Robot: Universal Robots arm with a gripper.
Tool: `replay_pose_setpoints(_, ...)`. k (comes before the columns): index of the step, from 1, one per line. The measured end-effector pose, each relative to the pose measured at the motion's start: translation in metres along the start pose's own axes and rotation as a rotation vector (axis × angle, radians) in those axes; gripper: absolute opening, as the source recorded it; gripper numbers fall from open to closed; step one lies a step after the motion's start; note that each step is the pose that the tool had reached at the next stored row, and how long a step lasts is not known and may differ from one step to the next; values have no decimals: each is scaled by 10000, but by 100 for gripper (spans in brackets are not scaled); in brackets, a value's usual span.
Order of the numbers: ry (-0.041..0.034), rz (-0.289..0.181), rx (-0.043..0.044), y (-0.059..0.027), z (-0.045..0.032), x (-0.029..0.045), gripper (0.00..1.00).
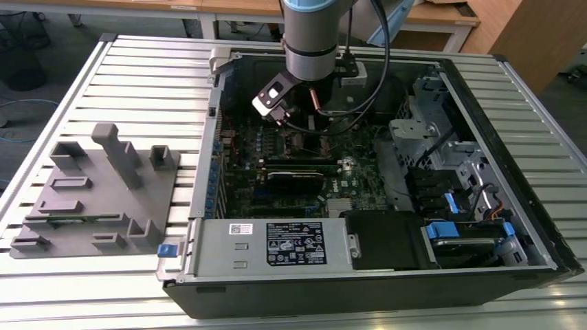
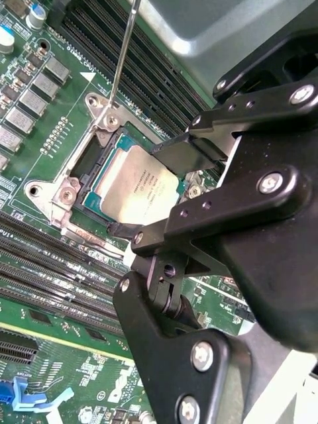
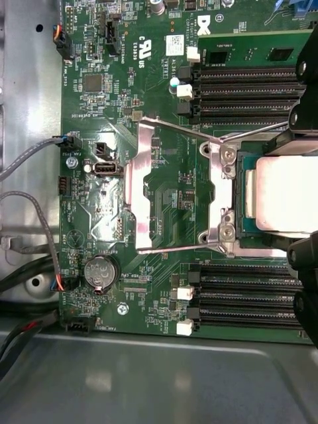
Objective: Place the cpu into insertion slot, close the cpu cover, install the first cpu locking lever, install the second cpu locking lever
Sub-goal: 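Place the cpu into insertion slot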
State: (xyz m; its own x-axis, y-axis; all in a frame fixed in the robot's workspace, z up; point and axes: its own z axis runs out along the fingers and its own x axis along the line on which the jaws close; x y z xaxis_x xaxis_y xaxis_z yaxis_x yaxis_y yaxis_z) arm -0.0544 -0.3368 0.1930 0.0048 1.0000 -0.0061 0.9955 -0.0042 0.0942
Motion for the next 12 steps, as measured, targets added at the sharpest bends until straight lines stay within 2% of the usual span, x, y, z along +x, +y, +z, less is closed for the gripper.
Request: replay_pose_setpoints(12,4,0,-3,0,8,1,54)
